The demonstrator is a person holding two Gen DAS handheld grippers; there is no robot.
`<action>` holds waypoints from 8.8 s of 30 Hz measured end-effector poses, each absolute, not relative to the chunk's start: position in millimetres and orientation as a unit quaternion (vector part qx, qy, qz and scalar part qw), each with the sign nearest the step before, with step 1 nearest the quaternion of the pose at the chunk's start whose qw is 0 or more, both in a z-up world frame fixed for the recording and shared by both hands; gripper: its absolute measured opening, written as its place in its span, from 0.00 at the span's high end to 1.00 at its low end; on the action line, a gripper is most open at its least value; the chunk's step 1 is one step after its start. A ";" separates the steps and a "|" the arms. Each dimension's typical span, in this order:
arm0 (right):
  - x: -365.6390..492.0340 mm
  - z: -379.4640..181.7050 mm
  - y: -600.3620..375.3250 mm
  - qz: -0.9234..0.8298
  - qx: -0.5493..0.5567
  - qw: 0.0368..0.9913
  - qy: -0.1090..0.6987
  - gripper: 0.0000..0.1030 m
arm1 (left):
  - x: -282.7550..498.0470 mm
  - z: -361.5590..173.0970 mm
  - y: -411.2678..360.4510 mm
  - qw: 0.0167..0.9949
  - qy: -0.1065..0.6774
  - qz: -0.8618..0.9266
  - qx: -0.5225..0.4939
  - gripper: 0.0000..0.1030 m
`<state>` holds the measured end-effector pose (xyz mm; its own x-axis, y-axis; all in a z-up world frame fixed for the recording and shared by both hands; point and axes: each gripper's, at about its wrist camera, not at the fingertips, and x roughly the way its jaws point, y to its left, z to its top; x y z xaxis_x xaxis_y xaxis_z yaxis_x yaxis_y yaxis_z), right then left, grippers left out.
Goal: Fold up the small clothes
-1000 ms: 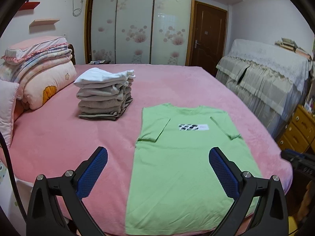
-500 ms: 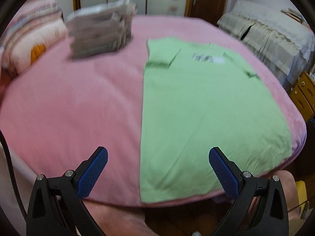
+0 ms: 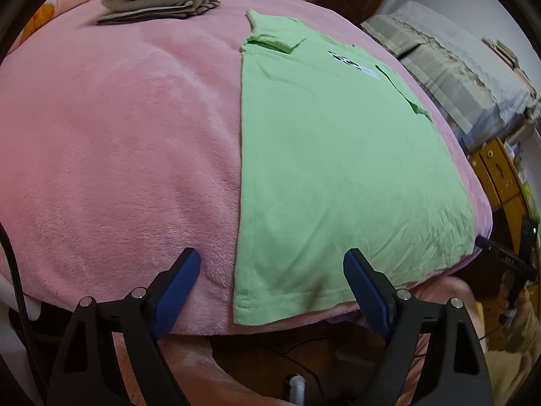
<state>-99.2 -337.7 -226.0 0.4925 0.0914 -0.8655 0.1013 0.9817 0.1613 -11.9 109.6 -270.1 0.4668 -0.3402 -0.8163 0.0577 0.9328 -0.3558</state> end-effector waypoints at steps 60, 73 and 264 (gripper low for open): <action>-89.7 -257.9 -366.4 0.085 0.181 0.825 0.528 0.94 | -20.2 -297.5 116.4 0.793 0.561 -0.132 -0.195 0.93; -99.6 -227.0 -361.8 0.107 0.162 0.846 0.496 0.97 | -22.0 -268.2 107.3 0.797 0.543 -0.161 -0.209 0.96; 403.1 -210.6 -435.8 -0.023 0.122 0.880 0.459 0.71 | 476.9 -245.6 105.1 0.881 0.464 -0.082 -0.049 0.52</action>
<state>403.1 -435.8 -210.6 0.5778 0.0713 -0.8131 0.1526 0.9692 0.1934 476.9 105.1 -245.6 0.5556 -0.1906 -0.8093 0.0989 0.9816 -0.1634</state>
